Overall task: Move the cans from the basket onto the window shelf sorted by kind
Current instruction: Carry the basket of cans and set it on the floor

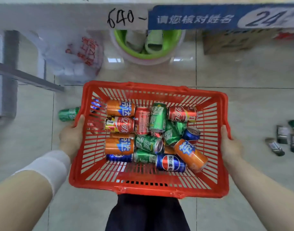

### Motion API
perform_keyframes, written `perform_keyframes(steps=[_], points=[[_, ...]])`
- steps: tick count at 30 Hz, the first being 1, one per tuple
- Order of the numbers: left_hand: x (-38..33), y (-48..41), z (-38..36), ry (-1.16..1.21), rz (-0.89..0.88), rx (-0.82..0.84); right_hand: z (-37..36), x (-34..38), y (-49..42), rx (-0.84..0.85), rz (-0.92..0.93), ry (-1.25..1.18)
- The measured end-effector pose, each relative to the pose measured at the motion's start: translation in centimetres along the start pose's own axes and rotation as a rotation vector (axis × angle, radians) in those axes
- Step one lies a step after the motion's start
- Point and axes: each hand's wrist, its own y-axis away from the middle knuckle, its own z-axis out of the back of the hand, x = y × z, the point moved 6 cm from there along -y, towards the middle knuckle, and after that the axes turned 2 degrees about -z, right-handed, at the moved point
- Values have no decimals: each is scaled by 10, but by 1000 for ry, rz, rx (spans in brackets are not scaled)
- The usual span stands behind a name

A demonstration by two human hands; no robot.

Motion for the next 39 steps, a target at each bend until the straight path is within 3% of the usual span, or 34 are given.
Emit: perform_keyframes(steps=[13,39], points=[[-12,-70,-56,175,-29,-82,-60,54,-69,-26,194,-18],[-19,-88,-74,273,-4,-103,-64,82,-79,-69,215,-53]])
